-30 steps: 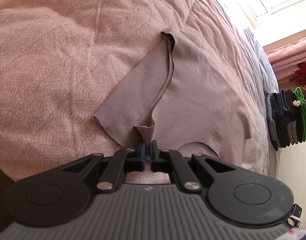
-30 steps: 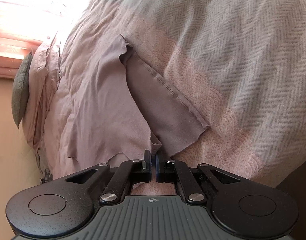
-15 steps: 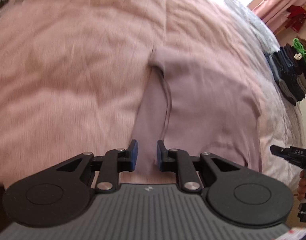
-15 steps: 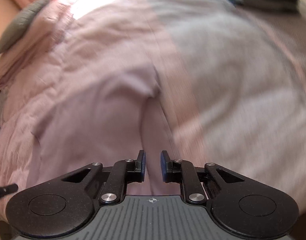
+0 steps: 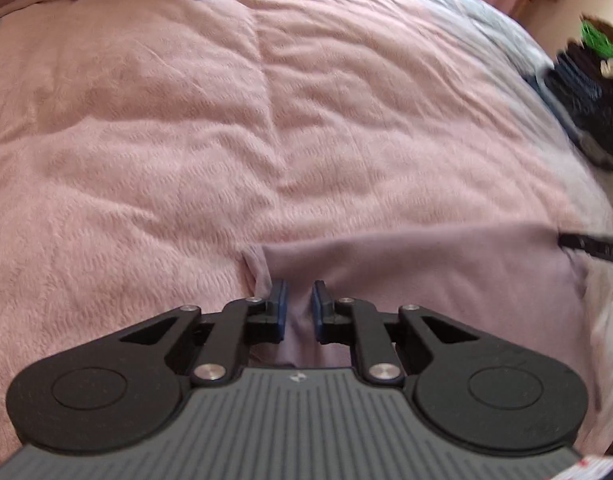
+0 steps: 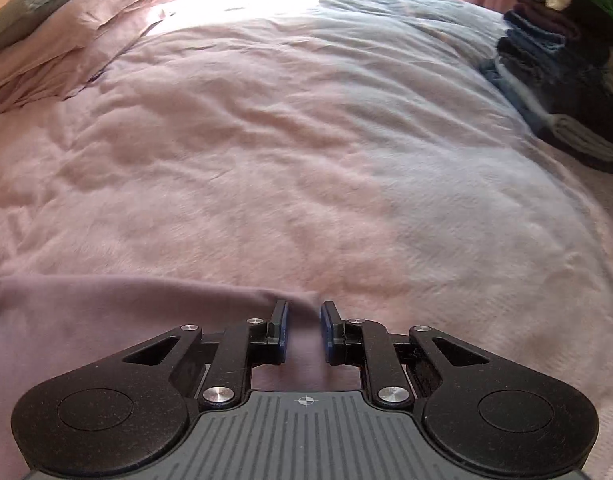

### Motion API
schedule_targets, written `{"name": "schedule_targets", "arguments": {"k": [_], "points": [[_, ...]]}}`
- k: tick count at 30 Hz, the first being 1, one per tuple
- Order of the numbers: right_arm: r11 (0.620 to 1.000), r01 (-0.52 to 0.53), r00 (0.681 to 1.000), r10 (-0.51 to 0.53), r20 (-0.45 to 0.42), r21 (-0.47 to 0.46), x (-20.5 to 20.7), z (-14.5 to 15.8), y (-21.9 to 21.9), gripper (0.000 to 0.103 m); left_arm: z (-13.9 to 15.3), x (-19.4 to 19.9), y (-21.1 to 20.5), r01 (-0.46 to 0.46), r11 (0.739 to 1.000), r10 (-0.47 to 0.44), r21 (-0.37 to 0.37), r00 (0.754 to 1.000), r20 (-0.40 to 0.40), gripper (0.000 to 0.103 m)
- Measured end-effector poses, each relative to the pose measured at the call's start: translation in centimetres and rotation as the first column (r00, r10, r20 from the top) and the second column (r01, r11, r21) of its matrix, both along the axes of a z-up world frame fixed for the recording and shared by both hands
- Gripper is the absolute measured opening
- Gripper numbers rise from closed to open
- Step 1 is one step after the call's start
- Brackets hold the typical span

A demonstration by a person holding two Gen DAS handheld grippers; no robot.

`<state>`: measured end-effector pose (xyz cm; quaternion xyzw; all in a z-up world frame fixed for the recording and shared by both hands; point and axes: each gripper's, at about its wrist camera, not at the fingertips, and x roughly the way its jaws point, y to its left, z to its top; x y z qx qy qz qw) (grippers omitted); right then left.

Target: Organize objects

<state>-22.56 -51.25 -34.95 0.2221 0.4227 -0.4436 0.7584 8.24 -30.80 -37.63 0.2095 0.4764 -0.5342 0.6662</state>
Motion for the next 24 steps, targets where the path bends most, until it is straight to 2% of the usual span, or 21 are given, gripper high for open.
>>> {"name": "schedule_targets", "arguments": {"k": [4,7,9,11,13,15,18,21,24], "points": [[1.000,-0.019,0.998,0.018,0.064,0.021,-0.9,3.7,3.4,0.013,3.2,0.4,1.6,-0.075,0.996,0.074,-0.057,0.997,-0.020,0.012],[0.990,-0.104,0.992,0.096,0.088,0.092,-0.1,4.5,8.4,0.013,4.5,-1.3,3.0,-0.031,0.999,0.029,-0.043,0.999,-0.042,0.012],[0.975,-0.157,0.987,0.149,0.066,0.158,0.3,3.4,11.9,0.013,4.6,-3.4,4.3,0.048,0.999,-0.049,-0.012,0.996,-0.076,0.012],[0.960,-0.166,0.986,0.169,0.004,0.225,0.2,1.4,14.9,0.013,3.9,-5.7,5.8,0.120,0.992,-0.116,0.032,0.989,-0.096,0.012],[0.938,-0.153,0.982,0.179,-0.058,0.310,-0.9,-1.1,16.7,0.013,2.5,-8.1,7.9,0.184,0.977,-0.174,0.110,0.980,-0.096,0.012],[0.934,-0.167,0.977,0.201,-0.076,0.315,-2.3,-1.7,18.0,0.013,1.3,-9.9,9.9,0.220,0.960,-0.208,0.176,0.975,-0.081,0.013],[0.923,-0.188,0.967,0.233,-0.099,0.336,-3.1,-0.9,18.5,0.013,2.0,-11.2,12.3,0.202,0.962,-0.195,0.183,0.979,-0.056,0.015],[0.908,-0.174,0.966,0.233,-0.113,0.382,-3.8,0.6,18.8,0.013,3.6,-11.8,13.8,0.131,0.969,-0.128,0.208,0.991,-0.032,0.015],[0.914,-0.173,0.979,0.201,-0.040,0.367,-5.2,4.2,19.3,0.018,6.6,-12.8,14.8,0.061,0.976,-0.065,0.210,0.998,0.011,0.020]]}}
